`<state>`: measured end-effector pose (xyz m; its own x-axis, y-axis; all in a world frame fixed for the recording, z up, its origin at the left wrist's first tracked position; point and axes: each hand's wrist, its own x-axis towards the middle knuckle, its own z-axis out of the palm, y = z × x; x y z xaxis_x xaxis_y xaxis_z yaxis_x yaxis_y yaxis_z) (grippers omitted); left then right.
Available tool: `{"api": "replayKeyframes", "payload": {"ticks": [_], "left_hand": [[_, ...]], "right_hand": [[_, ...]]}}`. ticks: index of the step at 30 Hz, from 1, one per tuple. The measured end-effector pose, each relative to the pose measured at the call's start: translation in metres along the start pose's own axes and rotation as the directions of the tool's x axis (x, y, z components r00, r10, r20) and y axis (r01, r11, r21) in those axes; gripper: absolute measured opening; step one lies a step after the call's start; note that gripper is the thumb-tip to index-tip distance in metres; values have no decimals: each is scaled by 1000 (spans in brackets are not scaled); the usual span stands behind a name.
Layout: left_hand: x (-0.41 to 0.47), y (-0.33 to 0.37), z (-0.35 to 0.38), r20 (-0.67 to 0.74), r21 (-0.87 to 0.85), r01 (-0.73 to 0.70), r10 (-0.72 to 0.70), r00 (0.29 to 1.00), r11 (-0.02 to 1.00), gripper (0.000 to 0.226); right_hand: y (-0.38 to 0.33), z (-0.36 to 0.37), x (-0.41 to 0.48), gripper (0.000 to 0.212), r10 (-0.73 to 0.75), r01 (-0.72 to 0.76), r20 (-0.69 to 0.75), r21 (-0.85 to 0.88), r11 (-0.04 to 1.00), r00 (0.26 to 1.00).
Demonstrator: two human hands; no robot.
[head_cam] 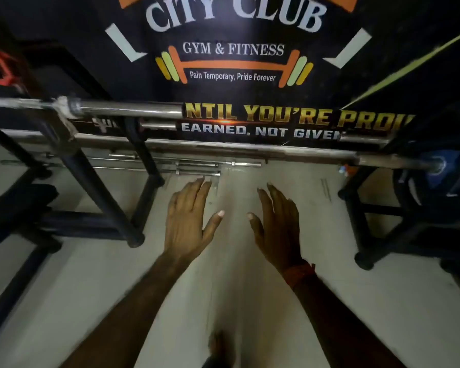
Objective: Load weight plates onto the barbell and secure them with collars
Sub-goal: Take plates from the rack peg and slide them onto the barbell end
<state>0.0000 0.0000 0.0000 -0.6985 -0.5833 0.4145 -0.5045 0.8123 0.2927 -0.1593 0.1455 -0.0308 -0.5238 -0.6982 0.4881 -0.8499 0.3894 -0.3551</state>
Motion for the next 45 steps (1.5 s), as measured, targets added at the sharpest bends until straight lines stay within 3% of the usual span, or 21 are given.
{"api": "replayKeyframes", "payload": {"ticks": [15, 20, 27, 35, 45], "left_hand": [[266, -42, 180, 48, -77, 148, -145, 988, 986, 71], [335, -67, 225, 41, -25, 265, -264, 964, 964, 75], [421, -90, 271, 25, 95, 521, -526, 850, 848, 71], [503, -150, 296, -106, 127, 744, -737, 668, 656, 73], [577, -271, 336, -112, 107, 884, -878, 465, 454, 75]], "right_hand": [[158, 131, 271, 59, 24, -24, 127, -2, 1000, 992], [204, 193, 358, 57, -81, 72, 201, 51, 996, 976], [241, 281, 498, 58, -312, 267, 414, 164, 950, 855], [214, 373, 636, 58, -578, 512, 466, 275, 814, 670], [153, 487, 762, 61, -666, 555, 515, 377, 741, 540]]}}
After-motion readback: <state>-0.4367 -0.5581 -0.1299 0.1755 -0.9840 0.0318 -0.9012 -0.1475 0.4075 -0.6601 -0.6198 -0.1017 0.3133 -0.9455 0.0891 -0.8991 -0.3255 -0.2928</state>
